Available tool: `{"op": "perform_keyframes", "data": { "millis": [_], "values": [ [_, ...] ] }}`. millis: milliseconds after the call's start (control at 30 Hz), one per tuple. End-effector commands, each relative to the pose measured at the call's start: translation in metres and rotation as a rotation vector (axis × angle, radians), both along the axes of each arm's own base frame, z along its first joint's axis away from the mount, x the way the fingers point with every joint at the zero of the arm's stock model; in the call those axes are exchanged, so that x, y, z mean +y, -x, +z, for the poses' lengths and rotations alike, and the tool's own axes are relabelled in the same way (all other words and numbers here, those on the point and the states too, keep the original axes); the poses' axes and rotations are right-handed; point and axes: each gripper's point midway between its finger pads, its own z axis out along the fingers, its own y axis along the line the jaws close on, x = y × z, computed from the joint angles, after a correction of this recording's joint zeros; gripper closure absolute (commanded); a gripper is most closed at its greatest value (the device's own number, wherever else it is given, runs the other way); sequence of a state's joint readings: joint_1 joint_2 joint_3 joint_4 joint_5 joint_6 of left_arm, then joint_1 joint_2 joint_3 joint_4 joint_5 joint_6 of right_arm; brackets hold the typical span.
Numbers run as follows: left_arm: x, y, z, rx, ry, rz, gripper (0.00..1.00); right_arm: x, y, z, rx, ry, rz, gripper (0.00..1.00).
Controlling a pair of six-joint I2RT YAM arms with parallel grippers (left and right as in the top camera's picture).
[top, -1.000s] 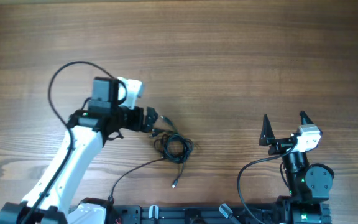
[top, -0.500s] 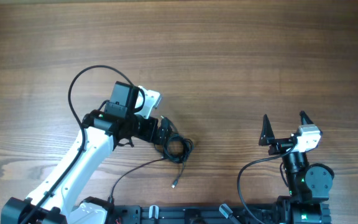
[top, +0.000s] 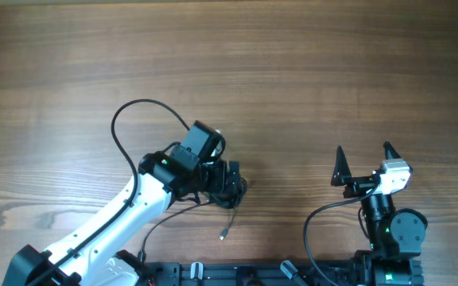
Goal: Untangle cables
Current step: 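Reach the left gripper forward and down onto the black cable bundle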
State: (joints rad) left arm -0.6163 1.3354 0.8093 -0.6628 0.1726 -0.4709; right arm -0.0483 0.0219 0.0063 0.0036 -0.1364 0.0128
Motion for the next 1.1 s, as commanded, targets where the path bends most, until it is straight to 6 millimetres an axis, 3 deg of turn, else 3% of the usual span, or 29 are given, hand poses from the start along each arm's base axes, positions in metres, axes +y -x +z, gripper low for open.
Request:
{"op": "perform_keyframes", "data": {
  "millis": [0, 133, 200, 300, 500, 667, 800, 1000, 1067],
  "values": [
    [-0.004, -0.002, 0.004, 0.037, 0.033, 0.103, 0.0, 0.0, 0.0, 0.002, -0.009, 0.011, -0.002, 0.0],
    [0.011, 0.01, -0.008, 0.158, -0.011, 0.301, 0.0, 0.0, 0.0, 0.002, -0.009, 0.011, -0.002, 0.0],
    [0.028, 0.017, -0.019, 0.206, -0.092, 0.421, 0.0, 0.0, 0.0, 0.002, -0.009, 0.011, -0.002, 0.0],
    [0.035, 0.021, -0.026, 0.239, -0.13, 0.488, 0.0, 0.0, 0.0, 0.002, -0.009, 0.011, -0.002, 0.0],
    [0.044, 0.019, -0.032, 0.218, -0.174, 0.501, 0.01, 0.0, 0.0, 0.002, -0.009, 0.011, -0.003, 0.0],
    [0.043, 0.025, -0.048, 0.237, -0.205, 0.485, 0.13, 0.0, 0.0, 0.002, -0.009, 0.011, -0.002, 0.0],
    [0.026, 0.023, -0.047, 0.171, -0.197, 0.42, 0.19, 0.0, 0.0, 0.002, -0.009, 0.011, -0.002, 0.0],
    [0.029, 0.02, -0.045, 0.063, -0.276, 0.387, 0.21, 0.0, 0.0, 0.002, -0.009, 0.011, -0.002, 0.0],
    [0.034, 0.015, -0.044, 0.031, -0.299, 0.399, 0.27, 0.0, 0.0, 0.002, -0.009, 0.011, -0.002, 0.0]
  ]
}}
